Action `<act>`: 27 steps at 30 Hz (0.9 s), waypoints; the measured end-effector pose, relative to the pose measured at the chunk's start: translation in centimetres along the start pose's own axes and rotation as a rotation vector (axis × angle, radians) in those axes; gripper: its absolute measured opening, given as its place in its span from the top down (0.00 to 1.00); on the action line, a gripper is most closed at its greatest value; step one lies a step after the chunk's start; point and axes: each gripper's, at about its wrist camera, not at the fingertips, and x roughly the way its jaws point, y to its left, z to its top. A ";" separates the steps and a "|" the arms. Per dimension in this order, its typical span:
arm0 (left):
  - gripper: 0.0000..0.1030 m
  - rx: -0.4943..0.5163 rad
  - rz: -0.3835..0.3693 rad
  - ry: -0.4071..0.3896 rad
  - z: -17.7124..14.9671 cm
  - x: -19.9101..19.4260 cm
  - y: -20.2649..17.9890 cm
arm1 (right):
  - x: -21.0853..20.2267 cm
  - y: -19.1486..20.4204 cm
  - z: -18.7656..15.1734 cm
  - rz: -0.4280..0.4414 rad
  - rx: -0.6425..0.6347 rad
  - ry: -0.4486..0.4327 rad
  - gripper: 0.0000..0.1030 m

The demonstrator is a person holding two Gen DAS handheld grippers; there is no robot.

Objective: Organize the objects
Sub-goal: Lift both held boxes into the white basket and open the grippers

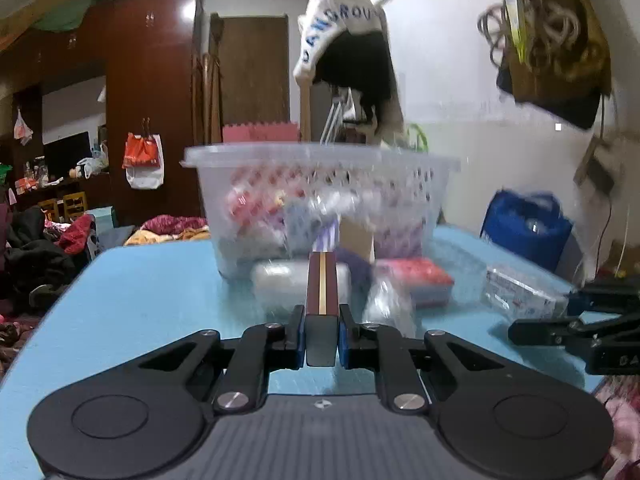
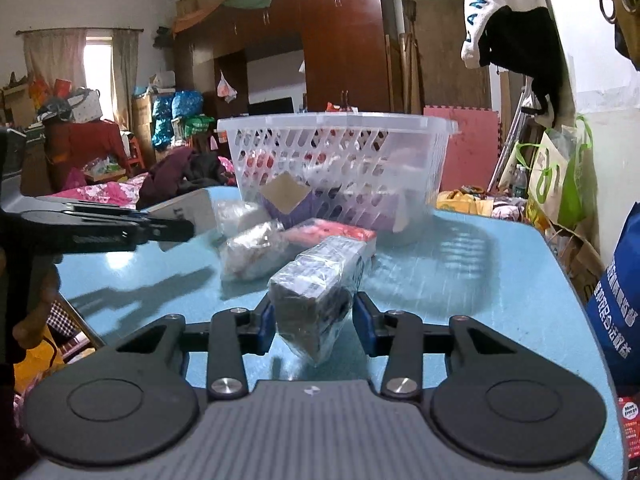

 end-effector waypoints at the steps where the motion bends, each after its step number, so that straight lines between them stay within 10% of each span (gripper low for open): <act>1: 0.82 -0.007 -0.002 -0.015 0.4 -0.3 0.3 | -0.1 0.0 0.4 0.006 0.002 -0.005 0.57; 10: 0.82 -0.081 -0.021 -0.094 11.6 1.2 2.4 | 0.5 0.5 11.3 0.006 -0.104 -0.131 0.58; 17: 0.81 -0.163 -0.035 -0.005 17.6 8.0 2.8 | 7.2 0.1 18.1 -0.034 -0.143 -0.068 0.58; 18: 0.77 -0.175 -0.027 0.007 17.7 9.0 3.0 | 8.1 0.1 18.4 -0.038 -0.156 -0.058 0.57; 21: 0.25 -0.150 0.064 0.018 17.4 11.3 3.2 | 9.3 0.1 18.0 -0.073 -0.184 -0.057 0.42; 23: 0.25 -0.146 0.096 0.012 16.3 11.0 3.6 | 8.9 -0.1 17.4 -0.090 -0.182 -0.064 0.23; 27: 0.22 -0.133 0.028 -0.050 13.5 6.6 3.8 | 6.2 -0.6 15.4 -0.052 -0.125 -0.057 0.18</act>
